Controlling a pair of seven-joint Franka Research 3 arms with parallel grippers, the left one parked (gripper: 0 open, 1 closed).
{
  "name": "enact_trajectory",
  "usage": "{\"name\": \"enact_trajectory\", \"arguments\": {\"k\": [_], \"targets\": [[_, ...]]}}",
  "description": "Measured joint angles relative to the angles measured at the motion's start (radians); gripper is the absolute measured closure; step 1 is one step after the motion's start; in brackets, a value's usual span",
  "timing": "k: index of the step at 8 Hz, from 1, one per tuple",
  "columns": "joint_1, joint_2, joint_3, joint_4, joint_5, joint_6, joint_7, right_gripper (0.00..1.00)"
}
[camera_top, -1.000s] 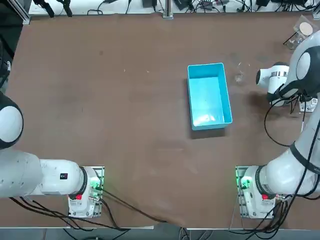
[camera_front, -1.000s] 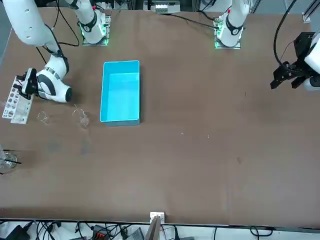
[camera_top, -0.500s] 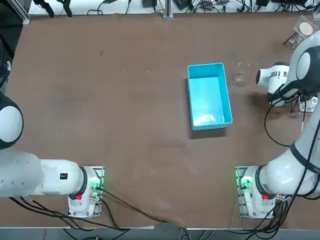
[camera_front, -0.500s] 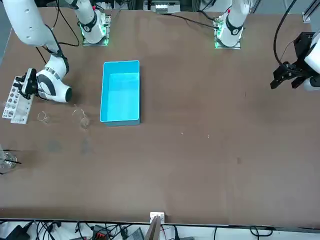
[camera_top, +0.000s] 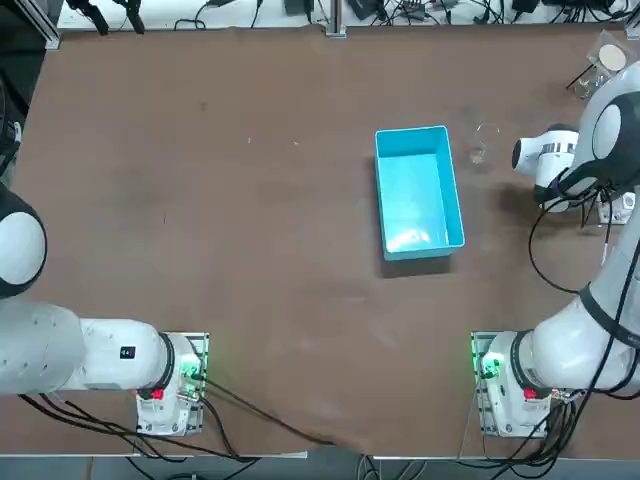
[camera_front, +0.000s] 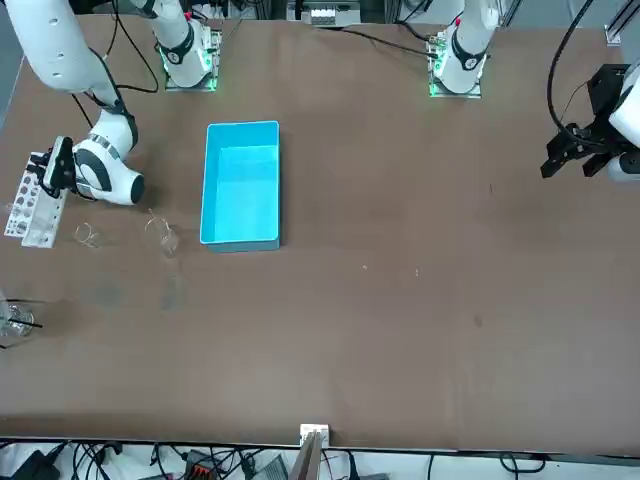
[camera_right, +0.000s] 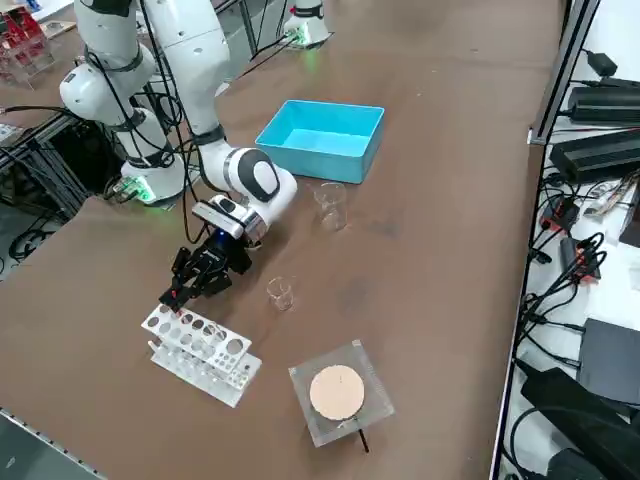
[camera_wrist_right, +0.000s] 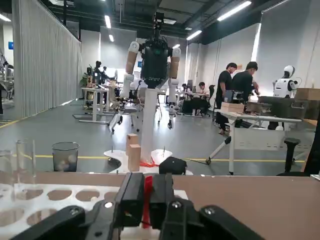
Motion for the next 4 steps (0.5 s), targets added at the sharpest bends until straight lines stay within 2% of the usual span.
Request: {"name": "enact_trajectory", "arguments": {"k": [4], "targets": [[-0.002,0.0,-0.001,0.005,-0.001,0.0,0.0,0.92]]}}
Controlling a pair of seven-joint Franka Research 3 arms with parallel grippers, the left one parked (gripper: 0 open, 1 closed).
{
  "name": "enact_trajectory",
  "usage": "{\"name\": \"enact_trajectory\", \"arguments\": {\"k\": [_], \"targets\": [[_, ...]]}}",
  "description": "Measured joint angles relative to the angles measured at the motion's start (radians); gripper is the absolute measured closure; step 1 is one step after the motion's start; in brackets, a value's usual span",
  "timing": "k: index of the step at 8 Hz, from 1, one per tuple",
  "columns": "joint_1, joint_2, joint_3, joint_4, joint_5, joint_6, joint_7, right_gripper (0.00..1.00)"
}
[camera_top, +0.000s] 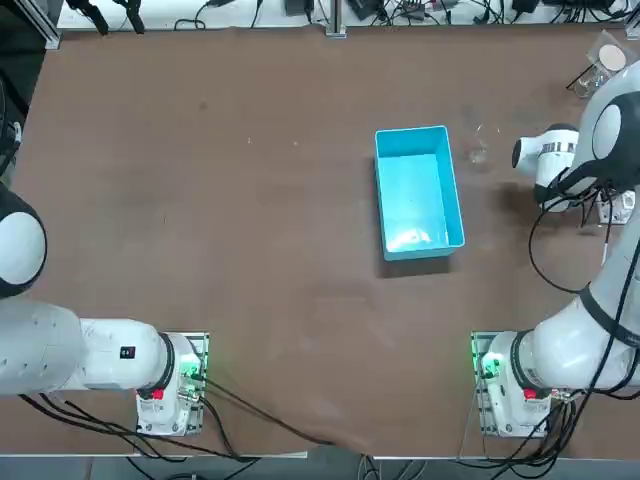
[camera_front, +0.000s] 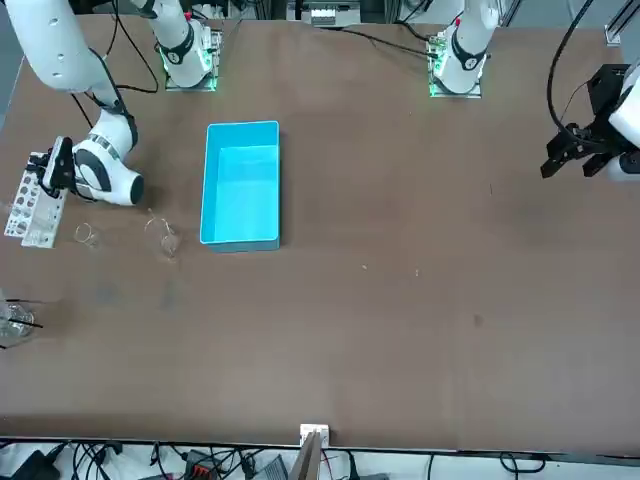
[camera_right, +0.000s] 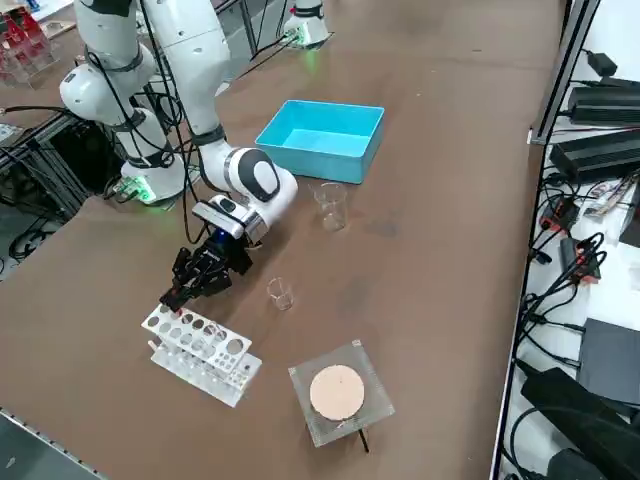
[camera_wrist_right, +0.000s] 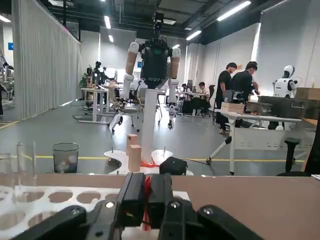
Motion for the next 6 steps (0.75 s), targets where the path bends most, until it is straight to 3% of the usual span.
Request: {"name": "enact_trajectory", "arguments": {"k": [6], "targets": [[-0.002,0.0,-0.001,0.007,-0.002,0.0,0.0,0.97]]}}
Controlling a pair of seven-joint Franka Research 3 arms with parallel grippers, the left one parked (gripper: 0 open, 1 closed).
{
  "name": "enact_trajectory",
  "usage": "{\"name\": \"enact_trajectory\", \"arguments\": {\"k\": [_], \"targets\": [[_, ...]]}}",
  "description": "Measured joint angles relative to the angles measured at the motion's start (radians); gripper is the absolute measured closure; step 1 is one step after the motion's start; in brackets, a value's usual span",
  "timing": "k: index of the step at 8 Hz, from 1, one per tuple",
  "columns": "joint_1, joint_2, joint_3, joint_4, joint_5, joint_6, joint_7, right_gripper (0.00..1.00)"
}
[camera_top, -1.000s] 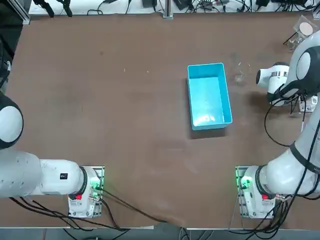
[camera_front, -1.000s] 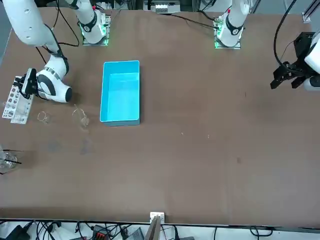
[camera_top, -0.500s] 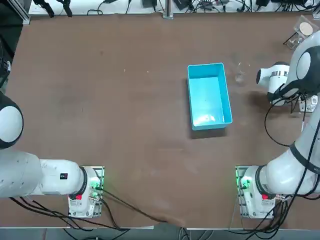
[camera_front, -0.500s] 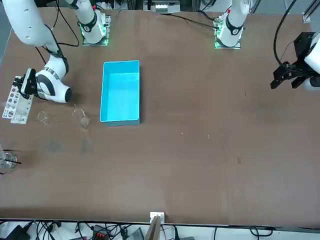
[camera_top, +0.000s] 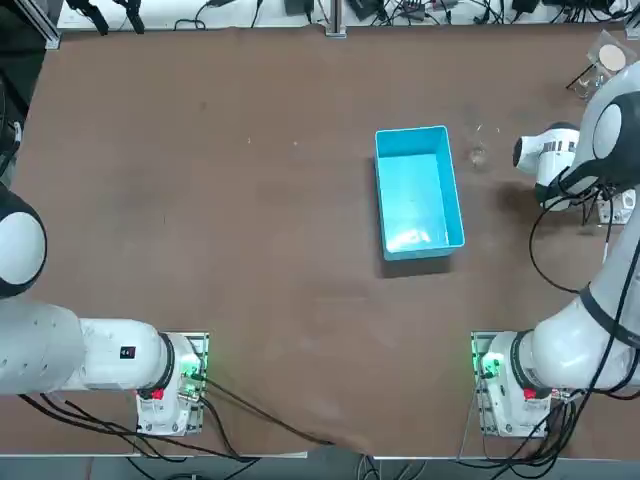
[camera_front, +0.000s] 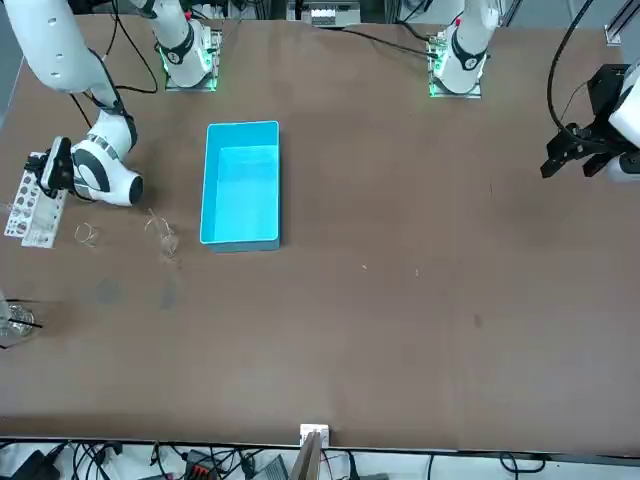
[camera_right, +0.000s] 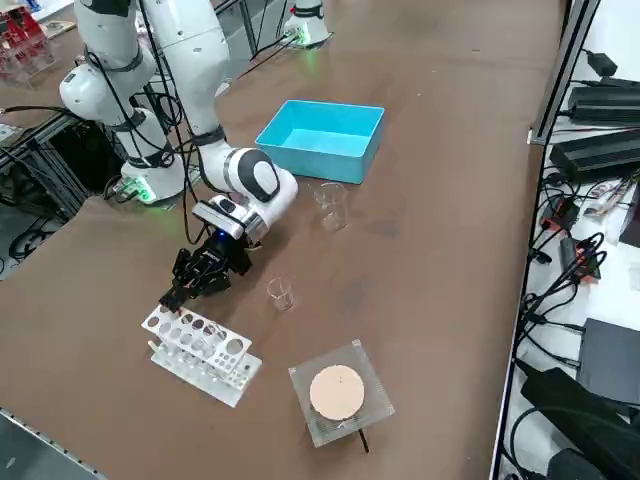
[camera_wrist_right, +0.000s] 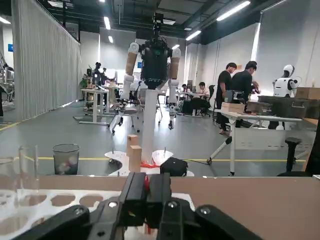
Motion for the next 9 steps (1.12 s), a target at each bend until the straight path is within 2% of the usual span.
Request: {"name": "enact_trajectory", "arguments": {"k": [9], "targets": [[0.0,-0.022,0.0,0.009,0.0,-0.002,-0.006,0.97]]}}
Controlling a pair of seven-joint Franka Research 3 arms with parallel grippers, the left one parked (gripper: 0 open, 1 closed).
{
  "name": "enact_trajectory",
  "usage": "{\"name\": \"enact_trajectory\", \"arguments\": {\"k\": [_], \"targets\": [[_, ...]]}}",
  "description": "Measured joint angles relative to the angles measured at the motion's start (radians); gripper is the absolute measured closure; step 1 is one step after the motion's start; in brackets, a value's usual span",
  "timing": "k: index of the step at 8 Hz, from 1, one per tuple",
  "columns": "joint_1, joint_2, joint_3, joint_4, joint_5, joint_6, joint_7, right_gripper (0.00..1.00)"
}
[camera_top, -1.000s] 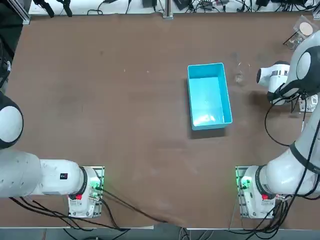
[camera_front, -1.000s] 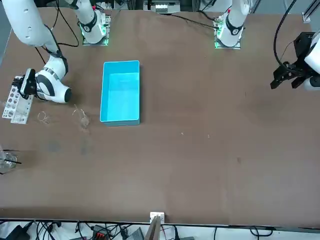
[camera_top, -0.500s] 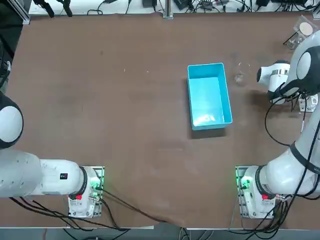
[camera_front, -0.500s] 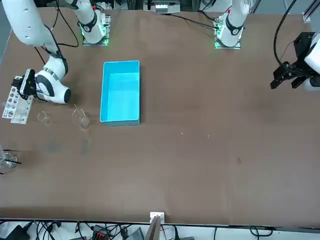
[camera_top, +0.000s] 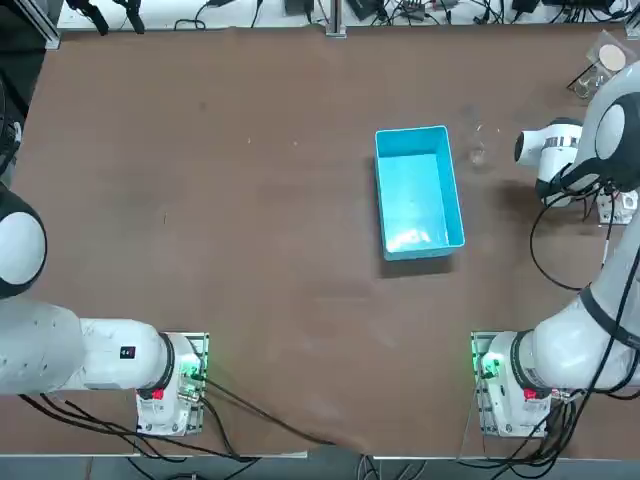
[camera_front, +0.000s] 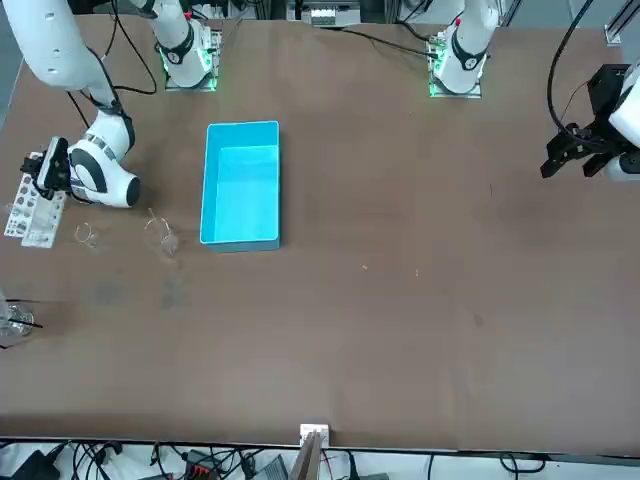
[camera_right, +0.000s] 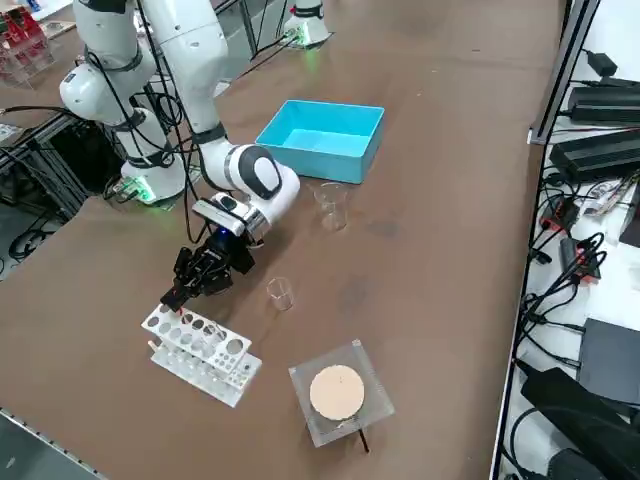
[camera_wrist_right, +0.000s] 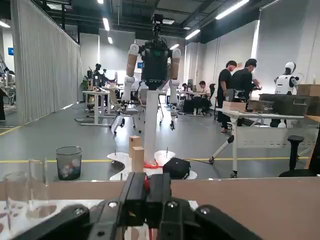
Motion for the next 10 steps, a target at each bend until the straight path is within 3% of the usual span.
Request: {"name": "enact_trajectory", "arguments": {"k": [10], "targets": [[0.001,-0.091,0.0,-0.011,0.001,-0.006,-0.032,0.97]]}}
